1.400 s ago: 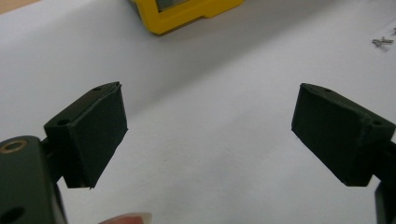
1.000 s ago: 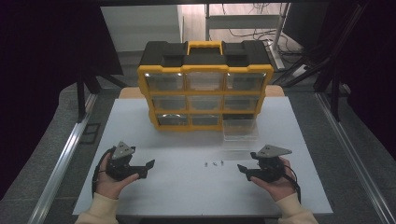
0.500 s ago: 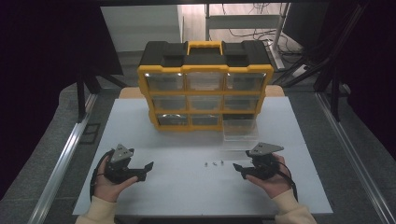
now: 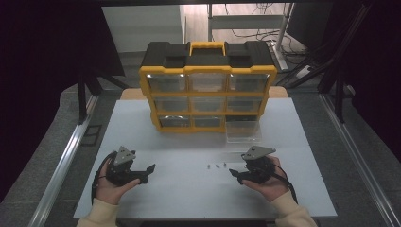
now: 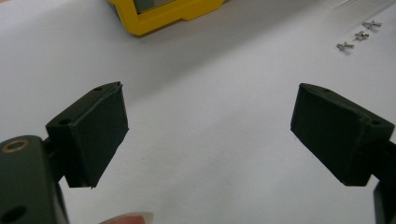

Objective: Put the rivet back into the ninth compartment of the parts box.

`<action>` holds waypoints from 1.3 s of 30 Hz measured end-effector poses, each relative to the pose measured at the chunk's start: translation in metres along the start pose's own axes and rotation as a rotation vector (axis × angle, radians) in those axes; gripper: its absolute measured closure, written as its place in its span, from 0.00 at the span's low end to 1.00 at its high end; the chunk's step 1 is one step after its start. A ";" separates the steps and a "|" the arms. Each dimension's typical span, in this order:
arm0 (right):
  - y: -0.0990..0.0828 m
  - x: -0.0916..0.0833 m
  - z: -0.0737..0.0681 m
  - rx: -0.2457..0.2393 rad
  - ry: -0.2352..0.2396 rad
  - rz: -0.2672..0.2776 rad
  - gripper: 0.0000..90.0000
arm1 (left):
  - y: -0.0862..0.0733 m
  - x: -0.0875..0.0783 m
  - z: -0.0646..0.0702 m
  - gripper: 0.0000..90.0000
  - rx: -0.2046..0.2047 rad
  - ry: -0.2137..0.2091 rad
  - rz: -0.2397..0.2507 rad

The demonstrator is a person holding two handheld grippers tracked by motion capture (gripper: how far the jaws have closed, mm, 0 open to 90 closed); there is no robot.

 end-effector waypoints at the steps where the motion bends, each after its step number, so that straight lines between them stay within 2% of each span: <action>1: 0.001 0.001 0.000 -0.004 -0.001 -0.004 0.32 | 0.000 0.000 0.000 0.13 -0.002 -0.001 0.000; 8: 0.005 0.009 0.000 -0.013 0.016 -0.029 0.31 | -0.001 0.003 0.002 0.13 0.002 0.002 -0.006; 10: 0.005 0.016 0.001 -0.008 0.017 -0.051 0.31 | -0.001 0.004 0.003 0.13 0.010 0.003 -0.009; 17: 0.006 0.030 0.002 0.005 0.039 -0.101 0.32 | -0.002 0.005 0.000 0.13 -0.008 -0.004 -0.011; 23: 0.008 0.039 0.004 0.020 0.035 -0.133 0.38 | -0.002 0.004 0.000 0.13 -0.010 -0.004 -0.008; 26: 0.006 0.049 0.004 0.023 0.025 -0.177 0.40 | -0.002 0.003 0.000 0.13 -0.008 -0.006 -0.006; 27: 0.006 0.049 0.004 0.023 0.025 -0.177 0.40 | -0.002 0.003 0.000 0.13 -0.008 -0.006 -0.006; 28: 0.006 0.054 0.004 0.021 0.009 -0.187 0.44 | -0.001 0.003 0.000 0.14 -0.005 -0.006 -0.004; 33: 0.007 0.060 0.003 0.021 -0.003 -0.211 0.51 | -0.001 0.002 0.000 0.14 -0.002 -0.009 0.007; 39: 0.005 0.067 0.004 0.035 0.007 -0.246 0.58 | -0.001 0.002 -0.001 0.14 -0.003 -0.008 0.005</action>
Point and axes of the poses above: each handheld gripper's, and its own axes: x roughly forward along the jaws, y roughly out of its top, z roughly to its right, the point moved 8 cm from there along x, roughly forward along the jaws, and after that the axes turned 12 degrees about -x, right-handed, at the moved point
